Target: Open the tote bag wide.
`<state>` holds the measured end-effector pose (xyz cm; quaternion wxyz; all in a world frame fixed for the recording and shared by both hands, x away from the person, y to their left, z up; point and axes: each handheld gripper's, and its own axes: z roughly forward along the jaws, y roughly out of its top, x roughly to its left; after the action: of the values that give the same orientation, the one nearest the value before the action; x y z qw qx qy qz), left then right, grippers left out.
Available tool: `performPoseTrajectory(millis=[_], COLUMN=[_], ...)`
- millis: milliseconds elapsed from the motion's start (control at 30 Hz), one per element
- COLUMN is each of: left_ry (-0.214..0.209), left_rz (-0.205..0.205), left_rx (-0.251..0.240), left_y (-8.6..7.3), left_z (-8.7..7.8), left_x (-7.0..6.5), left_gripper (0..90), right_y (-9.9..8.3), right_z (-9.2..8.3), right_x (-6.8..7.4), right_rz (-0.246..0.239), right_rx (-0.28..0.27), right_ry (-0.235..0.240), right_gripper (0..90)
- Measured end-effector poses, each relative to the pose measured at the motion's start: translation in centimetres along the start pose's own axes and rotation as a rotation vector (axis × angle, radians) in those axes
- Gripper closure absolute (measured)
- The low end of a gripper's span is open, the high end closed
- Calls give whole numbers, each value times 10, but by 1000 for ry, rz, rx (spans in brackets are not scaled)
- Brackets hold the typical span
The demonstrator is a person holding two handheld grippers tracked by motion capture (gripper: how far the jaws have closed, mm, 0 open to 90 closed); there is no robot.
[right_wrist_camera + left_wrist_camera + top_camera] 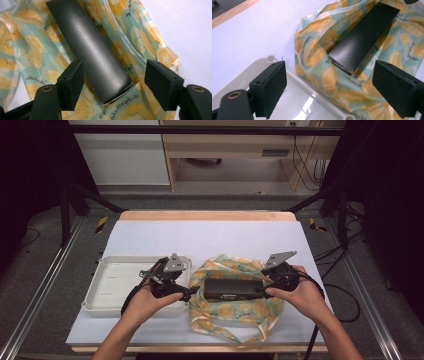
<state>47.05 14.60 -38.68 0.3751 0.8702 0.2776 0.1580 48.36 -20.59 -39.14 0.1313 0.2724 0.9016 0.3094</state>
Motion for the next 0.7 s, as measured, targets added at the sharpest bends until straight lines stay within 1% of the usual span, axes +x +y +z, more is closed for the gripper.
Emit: performPoseTrajectory(millis=[33,67,133,200,333,400,467,567,667,700], left_ry=[12,26,42,32,41,41,40,43,41,41], left_rz=[6,10,4,-13,-26,-31,-33,-41,-37,-35], left_rx=[9,18,28,23,36,42,44,41,45,46], left_y=[-3,-6,-11,-16,-24,-27,-28,-29,-30,-30], left_z=[-2,-5,-10,-14,-20,-21,-23,-24,-25,-25], left_x=[1,3,9,14,21,23,25,26,26,26], left_gripper=[126,126,124,122,117,116,115,115,115,115], right_y=[1,2,4,7,12,13,14,13,13,12], right_z=[1,2,3,4,4,5,7,9,11,11], right_x=[0,1,2,3,2,0,1,3,4,4], right_rz=[-6,-24,-58,-93,-117,-141,-152,-182,-200,-199], right_rx=[8,22,48,77,97,116,123,130,133,136], right_ry=[4,8,21,27,27,27,25,23,18,18], right_gripper=[327,327,331,334,358,364,386,407,414,424])
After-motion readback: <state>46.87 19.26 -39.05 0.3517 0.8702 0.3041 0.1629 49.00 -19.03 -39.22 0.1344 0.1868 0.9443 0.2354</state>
